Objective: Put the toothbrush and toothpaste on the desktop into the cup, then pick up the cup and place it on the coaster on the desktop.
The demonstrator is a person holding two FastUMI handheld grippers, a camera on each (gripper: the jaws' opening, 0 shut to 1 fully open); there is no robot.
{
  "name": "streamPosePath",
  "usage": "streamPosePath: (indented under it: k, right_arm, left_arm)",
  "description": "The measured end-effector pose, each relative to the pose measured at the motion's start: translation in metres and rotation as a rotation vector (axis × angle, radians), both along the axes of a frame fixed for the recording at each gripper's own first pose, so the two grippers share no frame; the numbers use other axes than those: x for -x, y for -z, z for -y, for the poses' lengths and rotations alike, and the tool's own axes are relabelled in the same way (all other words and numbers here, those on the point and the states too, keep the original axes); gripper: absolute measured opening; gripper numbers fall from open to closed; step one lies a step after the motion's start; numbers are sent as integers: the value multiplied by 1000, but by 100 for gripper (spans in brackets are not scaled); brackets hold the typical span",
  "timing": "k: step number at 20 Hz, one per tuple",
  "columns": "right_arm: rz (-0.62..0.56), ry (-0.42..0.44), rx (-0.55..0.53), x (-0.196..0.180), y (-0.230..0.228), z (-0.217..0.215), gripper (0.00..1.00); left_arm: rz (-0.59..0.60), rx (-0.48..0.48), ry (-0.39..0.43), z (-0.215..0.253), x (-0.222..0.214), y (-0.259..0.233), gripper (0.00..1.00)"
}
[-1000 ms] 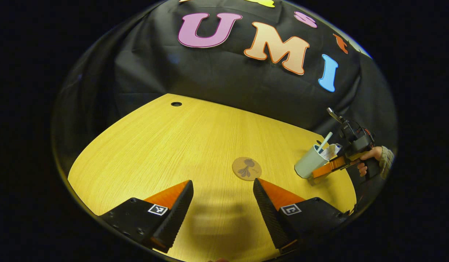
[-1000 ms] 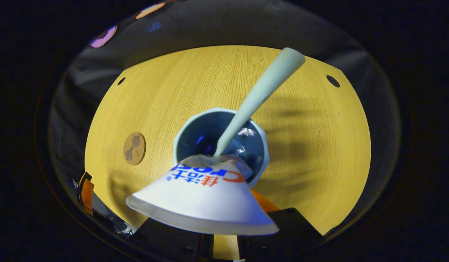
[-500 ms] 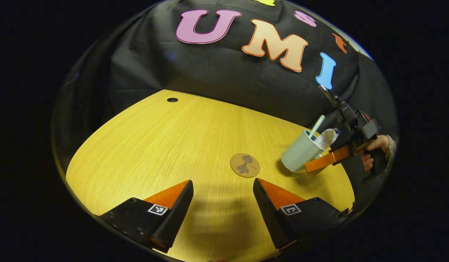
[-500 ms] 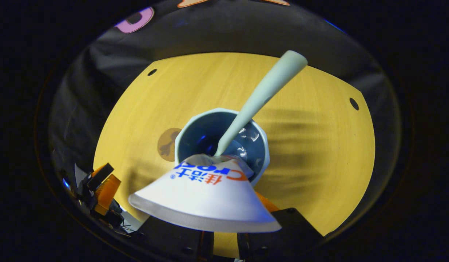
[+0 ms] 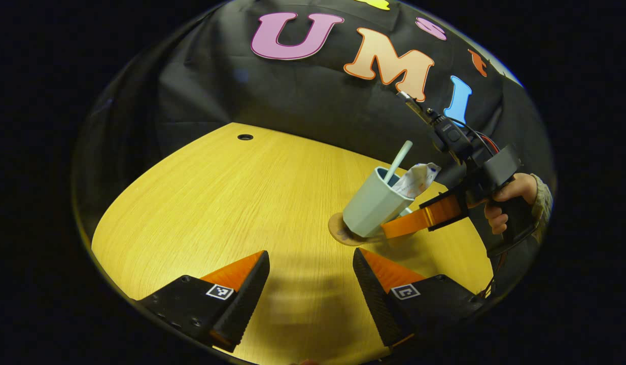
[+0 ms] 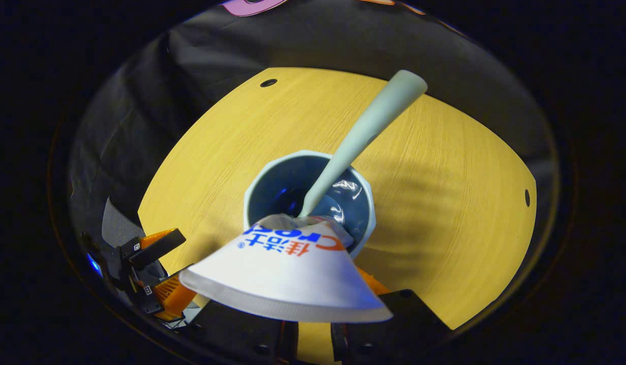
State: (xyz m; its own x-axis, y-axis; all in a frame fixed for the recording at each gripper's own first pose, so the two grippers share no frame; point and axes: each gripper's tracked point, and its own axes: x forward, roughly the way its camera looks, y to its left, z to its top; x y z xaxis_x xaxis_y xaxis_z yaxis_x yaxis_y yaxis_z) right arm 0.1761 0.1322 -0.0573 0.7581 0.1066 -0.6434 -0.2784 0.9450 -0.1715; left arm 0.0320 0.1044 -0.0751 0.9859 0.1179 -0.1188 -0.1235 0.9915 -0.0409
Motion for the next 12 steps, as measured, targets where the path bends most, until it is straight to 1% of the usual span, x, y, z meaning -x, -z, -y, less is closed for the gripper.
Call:
streamPosePath:
  k: [3,9,12]
  right_arm:
    - [-11,2,12,-5,-1,3,36]
    - [-29,16,78,-7,14,-9,36]
    - [-23,18,89,-8,14,-4,36]
  left_arm:
    - [1,8,4,-4,2,-1,96]
    - [-13,44,-12,-16,4,10,96]
    - [-13,49,-14,-19,4,13,96]
